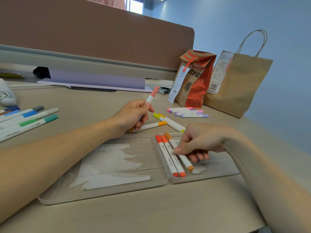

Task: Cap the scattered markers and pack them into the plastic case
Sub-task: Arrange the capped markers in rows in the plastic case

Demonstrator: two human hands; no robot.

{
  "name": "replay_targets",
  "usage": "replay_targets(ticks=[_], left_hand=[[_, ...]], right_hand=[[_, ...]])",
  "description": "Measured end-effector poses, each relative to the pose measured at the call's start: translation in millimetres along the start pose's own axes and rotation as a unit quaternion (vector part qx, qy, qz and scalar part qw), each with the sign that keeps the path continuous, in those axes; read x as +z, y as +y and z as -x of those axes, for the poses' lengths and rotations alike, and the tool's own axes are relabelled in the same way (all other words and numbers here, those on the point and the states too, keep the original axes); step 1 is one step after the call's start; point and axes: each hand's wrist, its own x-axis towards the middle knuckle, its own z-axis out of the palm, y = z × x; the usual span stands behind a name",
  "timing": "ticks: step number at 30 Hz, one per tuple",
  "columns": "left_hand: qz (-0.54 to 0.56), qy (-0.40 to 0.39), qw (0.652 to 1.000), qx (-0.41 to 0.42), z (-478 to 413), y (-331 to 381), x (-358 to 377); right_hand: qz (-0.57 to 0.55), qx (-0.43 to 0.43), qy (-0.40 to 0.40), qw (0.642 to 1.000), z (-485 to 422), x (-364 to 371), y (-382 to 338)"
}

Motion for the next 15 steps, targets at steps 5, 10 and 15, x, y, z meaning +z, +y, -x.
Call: replay_targets(ticks=[5,10,15], left_hand=[[0.000,-0.001,1.000,-0.003,-0.4,0.7,0.6],[-0.007,-0.001,1.000,-0.001,-0.9,0.8,1.6],[-0.007,-0.004,1.000,0.002,-1.0,0.3,2.2]], right_hand=[[0.015,0.001,0.024,1.000,-6.1,2.0,2.2],[0.046,0.026,0.023,0.998,-8.3,2.1,-0.8],[0.060,0.022,0.039,0.997,-8.8,1.2,-0.3]])
